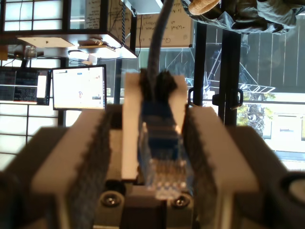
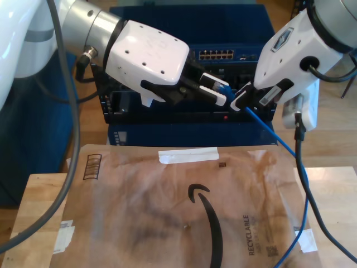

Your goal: Grab the cable and plug it in

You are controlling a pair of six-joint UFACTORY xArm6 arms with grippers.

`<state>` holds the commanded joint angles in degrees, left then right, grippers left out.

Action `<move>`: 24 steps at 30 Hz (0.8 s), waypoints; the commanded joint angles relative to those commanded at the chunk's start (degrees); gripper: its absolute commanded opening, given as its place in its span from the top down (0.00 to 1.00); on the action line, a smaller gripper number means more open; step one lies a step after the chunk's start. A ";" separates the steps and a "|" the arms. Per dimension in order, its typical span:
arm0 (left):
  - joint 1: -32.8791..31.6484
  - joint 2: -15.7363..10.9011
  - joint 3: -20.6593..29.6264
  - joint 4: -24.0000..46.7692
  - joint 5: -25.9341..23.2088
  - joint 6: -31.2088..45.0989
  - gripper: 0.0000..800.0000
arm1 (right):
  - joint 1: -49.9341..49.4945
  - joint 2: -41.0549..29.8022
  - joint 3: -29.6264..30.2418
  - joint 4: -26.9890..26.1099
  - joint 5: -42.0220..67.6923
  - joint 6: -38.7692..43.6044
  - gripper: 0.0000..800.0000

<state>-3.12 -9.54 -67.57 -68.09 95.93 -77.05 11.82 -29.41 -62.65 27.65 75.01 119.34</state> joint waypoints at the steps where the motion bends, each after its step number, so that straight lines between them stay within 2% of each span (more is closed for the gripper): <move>1: 0.09 0.00 0.00 -0.44 0.09 0.00 0.75 | 0.00 -0.09 0.00 0.00 0.00 0.00 1.00; 24: 0.79 0.09 -0.26 1.14 -0.09 0.26 0.79 | -0.26 -0.26 1.32 -0.18 0.09 -0.18 1.00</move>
<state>-2.33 -9.45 -67.84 -66.95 95.85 -76.79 11.56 -29.67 -61.33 27.47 75.10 119.16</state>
